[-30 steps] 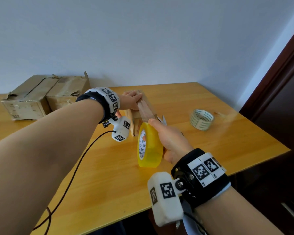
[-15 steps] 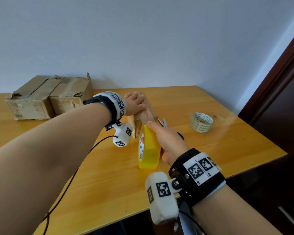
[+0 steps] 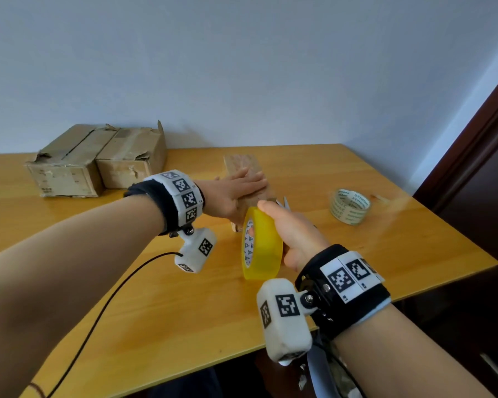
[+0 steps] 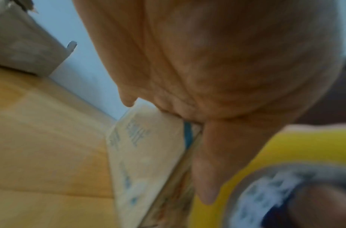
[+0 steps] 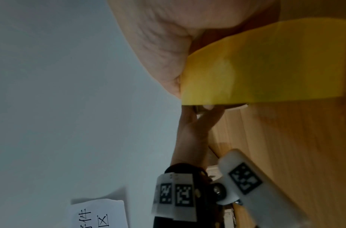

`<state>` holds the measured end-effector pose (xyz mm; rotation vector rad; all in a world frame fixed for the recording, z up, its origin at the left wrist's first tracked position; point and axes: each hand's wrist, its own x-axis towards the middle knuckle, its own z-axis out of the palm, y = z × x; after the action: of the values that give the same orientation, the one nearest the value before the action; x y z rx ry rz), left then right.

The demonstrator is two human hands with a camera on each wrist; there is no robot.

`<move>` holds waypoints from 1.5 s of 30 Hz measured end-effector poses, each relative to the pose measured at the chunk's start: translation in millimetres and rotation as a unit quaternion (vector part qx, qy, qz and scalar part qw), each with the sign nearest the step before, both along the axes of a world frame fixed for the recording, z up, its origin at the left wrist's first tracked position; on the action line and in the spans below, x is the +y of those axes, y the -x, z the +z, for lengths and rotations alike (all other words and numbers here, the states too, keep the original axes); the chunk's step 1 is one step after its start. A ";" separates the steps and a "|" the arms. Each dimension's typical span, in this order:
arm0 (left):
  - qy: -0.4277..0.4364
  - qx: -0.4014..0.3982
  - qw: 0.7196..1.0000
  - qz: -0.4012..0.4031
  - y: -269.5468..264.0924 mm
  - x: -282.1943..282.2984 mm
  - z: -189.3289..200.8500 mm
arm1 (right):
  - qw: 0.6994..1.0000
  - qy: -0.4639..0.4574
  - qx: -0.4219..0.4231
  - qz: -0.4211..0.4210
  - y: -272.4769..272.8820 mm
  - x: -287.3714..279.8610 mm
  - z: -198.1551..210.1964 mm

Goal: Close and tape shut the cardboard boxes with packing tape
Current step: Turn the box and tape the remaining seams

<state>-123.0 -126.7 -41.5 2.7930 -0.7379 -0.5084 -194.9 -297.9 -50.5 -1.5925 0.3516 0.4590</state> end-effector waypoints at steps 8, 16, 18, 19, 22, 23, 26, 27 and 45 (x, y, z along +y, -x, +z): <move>0.000 -0.092 0.996 0.015 2.1 -6.9 -14.7 | 0.999 -0.029 -0.017 -0.003 4.1 -0.3 -1.7; 0.076 -0.091 0.989 0.085 -6.6 0.0 26.7 | 0.992 -0.032 -0.115 0.043 5.8 -3.4 26.3; 0.109 -0.071 0.986 0.101 -9.1 2.9 45.0 | 0.986 -0.055 -0.150 0.050 2.0 -5.0 45.3; 0.126 -0.061 0.985 0.105 -9.1 3.5 56.1 | 0.982 -0.072 -0.169 0.050 1.1 -6.7 57.7; 0.176 -0.021 0.978 0.108 -8.5 9.2 90.6 | 0.962 -0.139 -0.228 0.053 -9.3 -8.3 93.4; 0.188 -0.001 0.976 0.108 -8.4 11.4 99.2 | 0.956 -0.159 -0.241 0.057 -14.3 -7.9 104.6; 0.202 0.028 0.970 0.134 -9.6 17.7 109.0 | 0.948 -0.192 -0.245 0.058 -27.4 -0.9 125.7; 0.212 0.030 0.966 0.146 -9.6 18.6 108.8 | 0.950 -0.194 -0.238 0.061 -31.1 3.4 127.8; 0.259 -0.096 0.940 0.198 -8.7 40.8 62.4 | 0.952 -0.176 -0.237 0.075 -58.5 43.3 126.9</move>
<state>-114.2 -85.9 20.9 2.4041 -0.2662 0.0378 -136.4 -254.6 76.4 -1.3281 -0.2112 0.2245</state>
